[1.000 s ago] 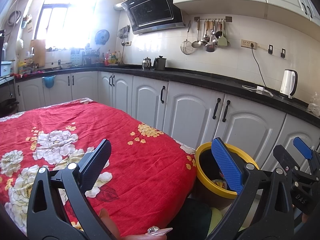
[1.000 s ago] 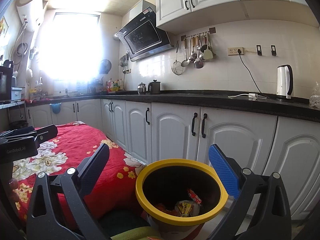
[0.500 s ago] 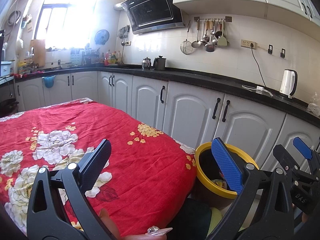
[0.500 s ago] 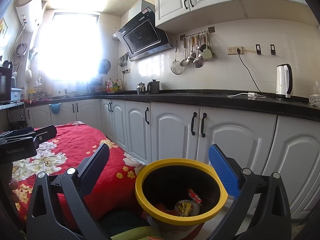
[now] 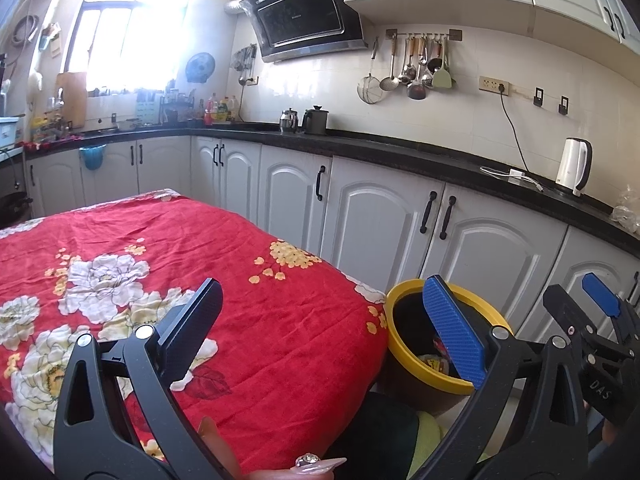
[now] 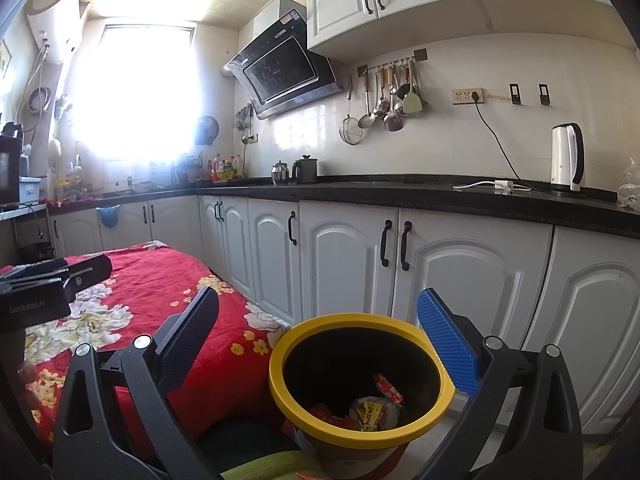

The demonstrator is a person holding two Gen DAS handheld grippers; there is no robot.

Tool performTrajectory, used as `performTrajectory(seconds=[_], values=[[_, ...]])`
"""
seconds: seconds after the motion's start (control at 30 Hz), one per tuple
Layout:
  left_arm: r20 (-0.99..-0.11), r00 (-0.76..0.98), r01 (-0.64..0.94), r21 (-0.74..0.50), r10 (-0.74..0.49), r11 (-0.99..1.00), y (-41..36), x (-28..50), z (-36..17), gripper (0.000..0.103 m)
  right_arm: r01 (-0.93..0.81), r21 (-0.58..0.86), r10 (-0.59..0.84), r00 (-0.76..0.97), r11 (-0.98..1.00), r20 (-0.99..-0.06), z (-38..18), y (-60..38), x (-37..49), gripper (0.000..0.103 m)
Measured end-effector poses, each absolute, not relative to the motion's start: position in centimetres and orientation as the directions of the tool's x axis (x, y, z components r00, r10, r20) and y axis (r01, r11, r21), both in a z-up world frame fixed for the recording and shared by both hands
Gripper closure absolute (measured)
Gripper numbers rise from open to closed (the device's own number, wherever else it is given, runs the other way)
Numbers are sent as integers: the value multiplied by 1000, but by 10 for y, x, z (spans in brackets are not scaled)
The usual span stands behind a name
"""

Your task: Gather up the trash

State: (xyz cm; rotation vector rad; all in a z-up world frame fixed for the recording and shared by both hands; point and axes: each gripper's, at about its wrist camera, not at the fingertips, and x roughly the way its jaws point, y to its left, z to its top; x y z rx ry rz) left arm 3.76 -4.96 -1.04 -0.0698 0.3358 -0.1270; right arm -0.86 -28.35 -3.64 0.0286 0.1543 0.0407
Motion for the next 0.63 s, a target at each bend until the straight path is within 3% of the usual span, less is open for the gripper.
performTrajectory(seconds=[0.2, 0.33, 0.4, 0.5, 0.57, 0.63], values=[[-343, 928, 114, -103, -142, 988, -47, 39, -10, 11, -55, 40, 61, 985, 998, -164, -28, -280, -4, 6], [-415, 906, 16, -173, -87, 985, 1, 43, -2, 11, -183, 15, 183, 965, 983, -189, -13, -243, 11, 6], [-449, 894, -101, -182, 9, 978, 42, 41, 2, 11, -325, 21, 321, 919, 946, -230, -4, -199, 24, 6], [-495, 827, -395, -174, 267, 902, 135, 22, 5, 11, -591, 43, 567, 749, 806, -343, 2, -91, 40, 6], [-520, 698, -639, -141, 492, 756, 213, -6, 2, 11, -723, 81, 678, 595, 686, -431, -2, -10, 42, 6], [-558, 566, -772, -102, 606, 627, 270, -33, -5, 11, -806, 112, 725, 451, 582, -520, -13, 64, 36, 6]])
